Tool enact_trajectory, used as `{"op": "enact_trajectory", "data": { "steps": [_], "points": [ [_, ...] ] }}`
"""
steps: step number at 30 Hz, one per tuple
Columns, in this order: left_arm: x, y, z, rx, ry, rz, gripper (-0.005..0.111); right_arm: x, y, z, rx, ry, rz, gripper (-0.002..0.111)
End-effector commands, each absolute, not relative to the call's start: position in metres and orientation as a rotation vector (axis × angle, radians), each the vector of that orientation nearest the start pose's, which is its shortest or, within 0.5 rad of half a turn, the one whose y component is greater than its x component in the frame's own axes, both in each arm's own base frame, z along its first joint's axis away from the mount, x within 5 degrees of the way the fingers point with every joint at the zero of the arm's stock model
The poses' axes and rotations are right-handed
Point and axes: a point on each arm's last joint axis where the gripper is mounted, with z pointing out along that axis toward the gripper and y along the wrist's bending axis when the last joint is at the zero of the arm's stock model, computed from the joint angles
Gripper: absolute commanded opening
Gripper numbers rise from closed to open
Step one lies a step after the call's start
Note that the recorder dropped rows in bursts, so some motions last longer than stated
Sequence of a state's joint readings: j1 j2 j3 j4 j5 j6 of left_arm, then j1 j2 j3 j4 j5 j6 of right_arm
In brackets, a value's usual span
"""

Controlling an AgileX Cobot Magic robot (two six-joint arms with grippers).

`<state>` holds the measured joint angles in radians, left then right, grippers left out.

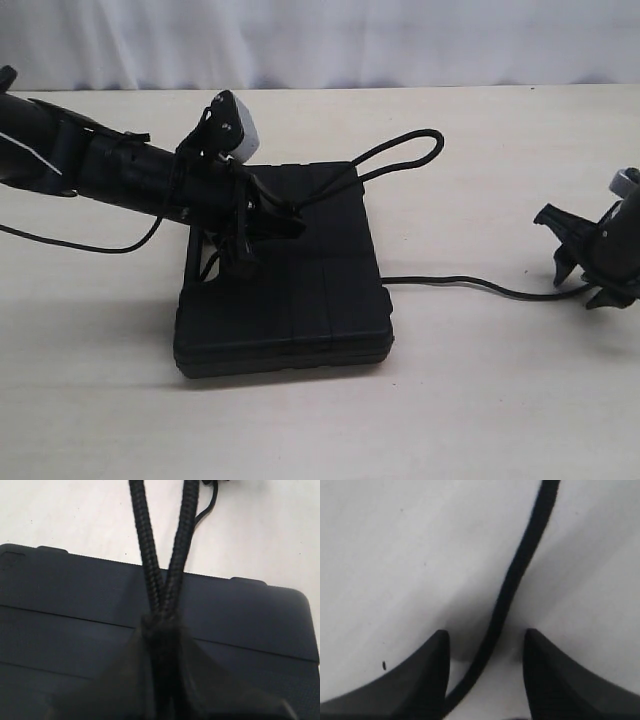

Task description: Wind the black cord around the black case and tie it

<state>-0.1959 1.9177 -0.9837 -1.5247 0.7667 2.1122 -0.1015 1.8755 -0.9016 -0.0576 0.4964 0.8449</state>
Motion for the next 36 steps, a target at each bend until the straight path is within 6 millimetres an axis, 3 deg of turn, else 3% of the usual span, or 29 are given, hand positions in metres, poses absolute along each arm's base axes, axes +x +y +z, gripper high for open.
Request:
{"op": "enact_trajectory", "data": {
  "steps": [1, 3, 6, 10, 16, 20, 24, 30, 36],
  "points": [
    [0.336, -0.133, 0.156, 1.197, 1.88, -0.753, 0.0, 0.315, -0.035, 0.097, 1.265, 2.661, 0.054, 0.02],
    [0.335, -0.131, 0.159, 1.192, 1.856, -0.802, 0.0, 0.314, -0.035, 0.095, 1.259, 2.671, 0.049, 0.005],
    [0.336, -0.125, 0.163, 1.162, 1.826, -0.864, 0.0, 0.317, -0.034, 0.1, 1.167, 2.671, 0.078, 0.004],
    [0.336, -0.109, 0.172, 1.1, 1.76, -0.974, 0.0, 0.319, -0.033, 0.128, 0.871, 2.643, 0.103, 0.004],
    [0.341, -0.074, 0.182, 0.977, 1.69, -1.05, 0.0, 0.291, -0.029, 0.171, 0.521, 2.508, 0.084, 0.004],
    [0.341, -0.069, 0.182, 0.972, 1.696, -1.041, 0.0, 0.266, -0.02, 0.19, 0.27, 2.423, 0.048, 0.004],
    [0.341, -0.07, 0.182, 0.977, 1.696, -1.043, 0.0, 0.245, 0.01, 0.201, -0.132, 2.351, -0.004, 0.004],
    [0.339, -0.07, 0.18, 1.016, 1.704, -1.043, 0.0, 0.226, 0.061, 0.228, -0.502, 2.126, 0.04, 0.004],
    [0.338, -0.07, 0.179, 1.03, 1.706, -1.043, 0.0, 0.211, 0.098, 0.233, -0.798, 2.002, 0.067, 0.004]
  ]
}}
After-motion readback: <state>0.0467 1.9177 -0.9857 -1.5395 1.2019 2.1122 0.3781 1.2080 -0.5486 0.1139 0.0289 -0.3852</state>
